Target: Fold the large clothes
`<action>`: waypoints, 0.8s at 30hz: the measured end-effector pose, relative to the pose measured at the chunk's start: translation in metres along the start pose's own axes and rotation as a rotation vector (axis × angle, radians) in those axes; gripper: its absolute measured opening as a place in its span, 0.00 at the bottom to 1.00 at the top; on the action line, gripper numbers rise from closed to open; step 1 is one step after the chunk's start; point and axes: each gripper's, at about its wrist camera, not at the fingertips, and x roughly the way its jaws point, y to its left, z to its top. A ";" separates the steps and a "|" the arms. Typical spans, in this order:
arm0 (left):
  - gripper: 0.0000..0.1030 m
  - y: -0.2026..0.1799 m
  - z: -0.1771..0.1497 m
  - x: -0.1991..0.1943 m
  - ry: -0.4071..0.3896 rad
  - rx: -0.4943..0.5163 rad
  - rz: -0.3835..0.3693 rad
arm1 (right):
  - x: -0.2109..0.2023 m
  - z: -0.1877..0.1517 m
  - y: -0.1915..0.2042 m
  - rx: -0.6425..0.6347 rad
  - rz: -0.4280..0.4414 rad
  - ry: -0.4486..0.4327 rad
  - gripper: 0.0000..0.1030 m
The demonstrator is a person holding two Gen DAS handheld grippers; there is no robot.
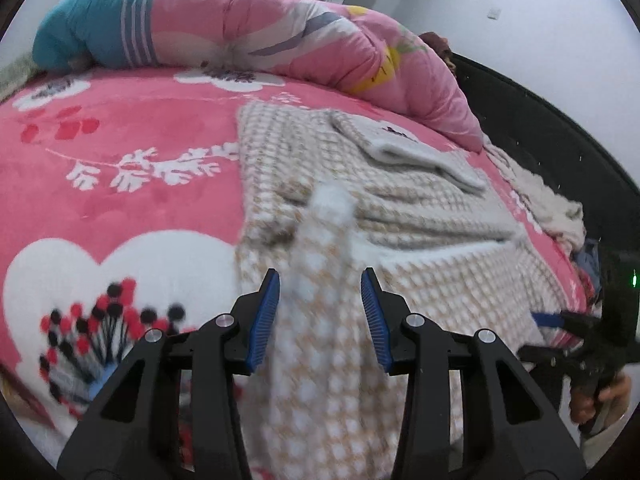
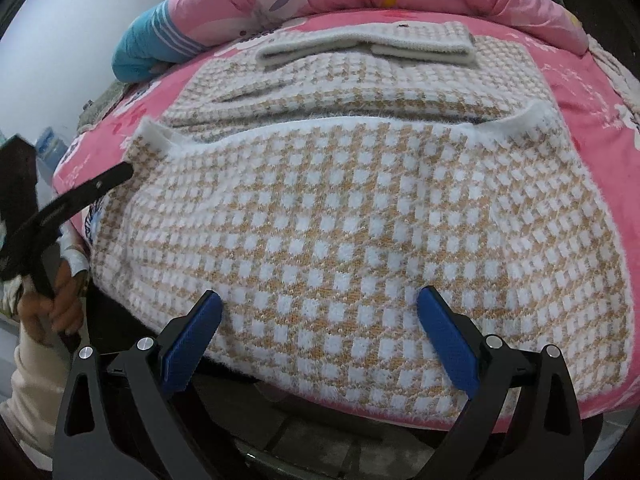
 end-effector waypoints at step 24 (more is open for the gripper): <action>0.45 -0.050 -0.009 0.033 0.143 0.151 0.208 | -0.035 -0.001 -0.031 0.124 0.039 -0.157 0.94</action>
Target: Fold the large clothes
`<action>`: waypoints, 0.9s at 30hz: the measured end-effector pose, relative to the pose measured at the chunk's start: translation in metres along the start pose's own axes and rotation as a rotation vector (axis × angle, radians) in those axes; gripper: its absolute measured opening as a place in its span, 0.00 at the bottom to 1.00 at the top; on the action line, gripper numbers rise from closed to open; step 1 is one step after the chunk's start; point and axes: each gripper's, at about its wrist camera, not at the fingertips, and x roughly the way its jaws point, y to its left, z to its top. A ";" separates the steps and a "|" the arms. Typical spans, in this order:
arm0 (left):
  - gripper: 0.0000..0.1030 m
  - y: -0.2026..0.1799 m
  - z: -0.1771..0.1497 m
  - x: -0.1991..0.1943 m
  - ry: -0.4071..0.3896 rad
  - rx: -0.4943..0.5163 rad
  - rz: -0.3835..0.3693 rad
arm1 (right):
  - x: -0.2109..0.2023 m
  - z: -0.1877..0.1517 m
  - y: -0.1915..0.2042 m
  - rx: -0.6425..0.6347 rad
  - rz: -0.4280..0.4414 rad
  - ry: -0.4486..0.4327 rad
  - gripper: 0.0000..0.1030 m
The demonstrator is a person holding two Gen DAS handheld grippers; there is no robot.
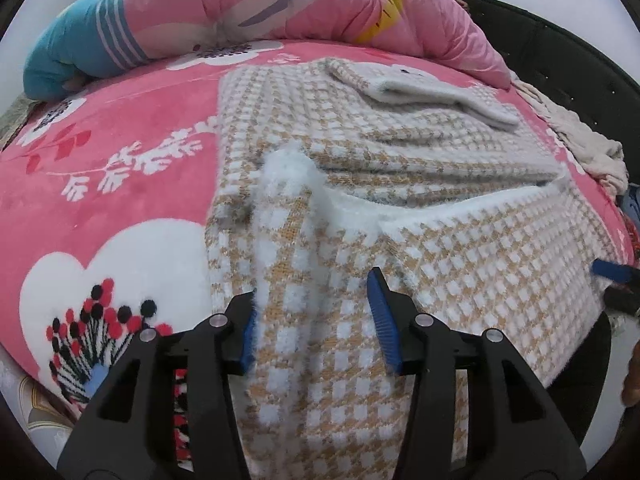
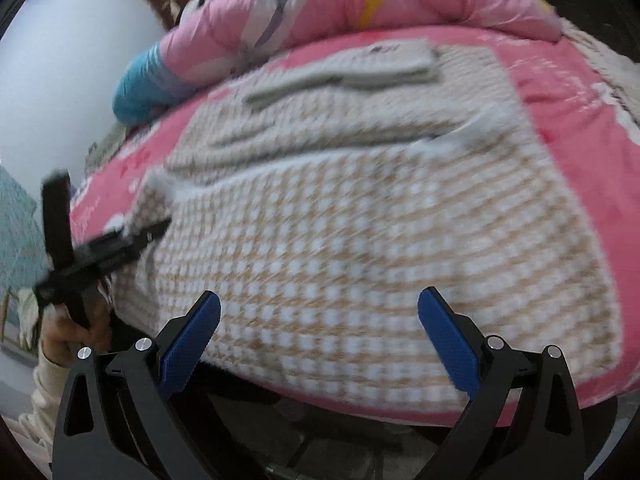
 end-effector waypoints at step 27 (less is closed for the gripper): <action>0.53 -0.006 -0.002 0.003 -0.012 -0.040 0.055 | 0.028 0.076 -0.110 0.069 -0.049 -0.020 0.82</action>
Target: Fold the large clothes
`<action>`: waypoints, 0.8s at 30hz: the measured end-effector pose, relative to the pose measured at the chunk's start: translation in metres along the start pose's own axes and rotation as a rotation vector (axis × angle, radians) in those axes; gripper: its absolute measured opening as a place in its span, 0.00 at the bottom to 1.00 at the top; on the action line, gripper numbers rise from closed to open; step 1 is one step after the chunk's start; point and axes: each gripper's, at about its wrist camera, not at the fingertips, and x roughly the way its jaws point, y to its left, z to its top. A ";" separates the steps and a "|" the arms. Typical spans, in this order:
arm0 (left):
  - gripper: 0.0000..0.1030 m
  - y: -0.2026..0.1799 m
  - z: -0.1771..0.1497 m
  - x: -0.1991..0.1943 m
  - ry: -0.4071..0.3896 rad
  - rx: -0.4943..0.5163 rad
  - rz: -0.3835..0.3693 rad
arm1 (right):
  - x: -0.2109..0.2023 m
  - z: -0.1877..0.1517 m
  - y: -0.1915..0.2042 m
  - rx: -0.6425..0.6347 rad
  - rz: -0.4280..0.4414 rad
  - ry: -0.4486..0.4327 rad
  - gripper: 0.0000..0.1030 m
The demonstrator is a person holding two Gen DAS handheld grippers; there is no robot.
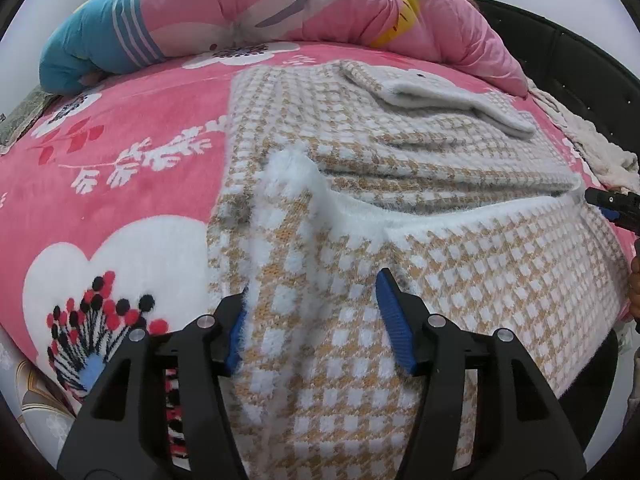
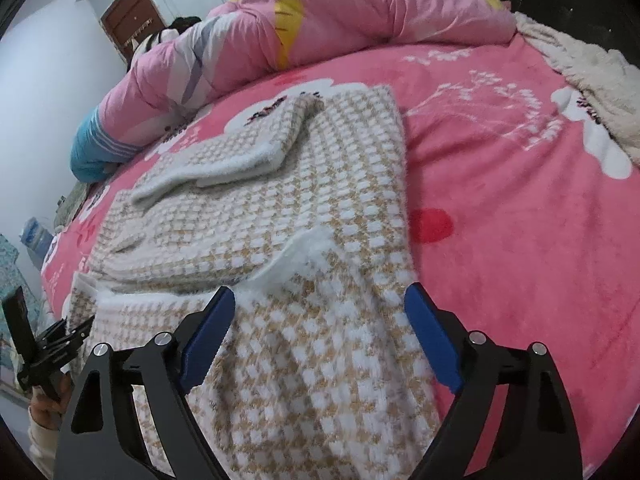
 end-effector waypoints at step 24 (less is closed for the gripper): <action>0.56 0.002 0.004 0.003 0.018 -0.014 -0.019 | -0.007 -0.017 -0.020 0.095 0.237 0.073 0.65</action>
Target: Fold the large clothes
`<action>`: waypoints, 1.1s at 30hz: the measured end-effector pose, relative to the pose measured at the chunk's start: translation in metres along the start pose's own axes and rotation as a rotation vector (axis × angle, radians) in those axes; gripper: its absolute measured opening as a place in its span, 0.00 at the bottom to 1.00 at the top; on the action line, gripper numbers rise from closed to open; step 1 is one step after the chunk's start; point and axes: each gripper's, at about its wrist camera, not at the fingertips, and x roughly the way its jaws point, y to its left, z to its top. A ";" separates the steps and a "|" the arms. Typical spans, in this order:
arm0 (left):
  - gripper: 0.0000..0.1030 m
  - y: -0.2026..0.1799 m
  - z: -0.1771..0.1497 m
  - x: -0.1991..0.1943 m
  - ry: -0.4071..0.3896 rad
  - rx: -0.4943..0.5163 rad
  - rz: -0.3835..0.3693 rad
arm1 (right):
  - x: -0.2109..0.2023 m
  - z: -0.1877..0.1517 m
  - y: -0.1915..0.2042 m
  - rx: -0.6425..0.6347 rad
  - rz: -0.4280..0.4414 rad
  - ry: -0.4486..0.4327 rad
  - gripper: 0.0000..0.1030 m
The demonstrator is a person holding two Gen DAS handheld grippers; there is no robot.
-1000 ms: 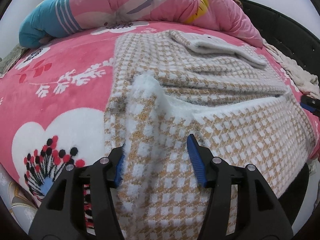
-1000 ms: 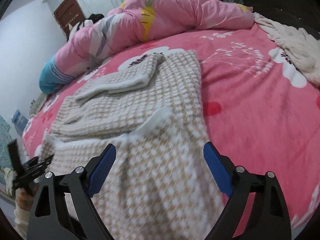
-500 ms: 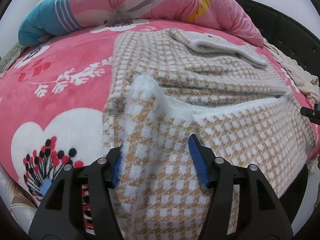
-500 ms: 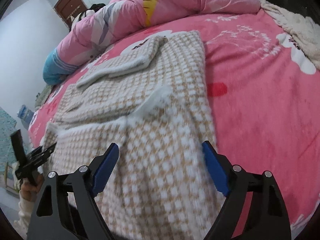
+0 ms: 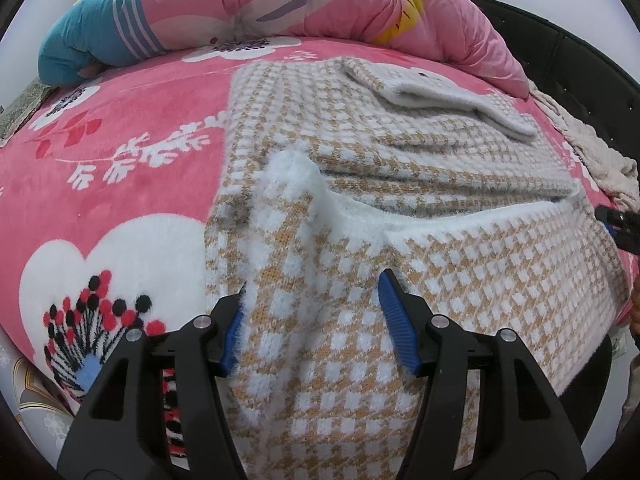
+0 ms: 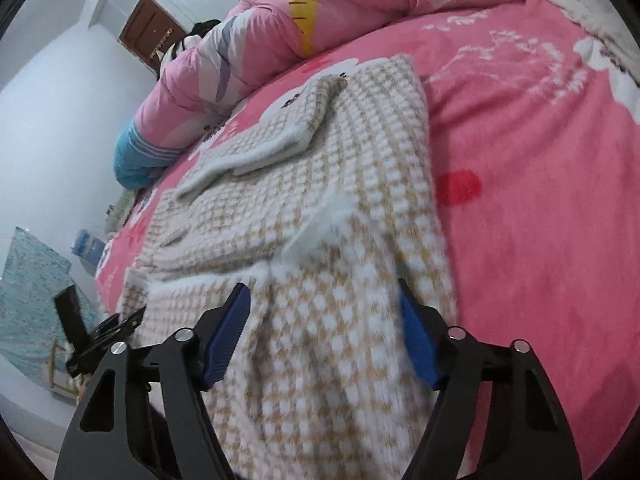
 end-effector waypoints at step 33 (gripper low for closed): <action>0.57 -0.001 0.002 0.002 0.009 -0.012 0.036 | 0.022 -0.021 0.031 -0.151 -0.217 0.035 0.47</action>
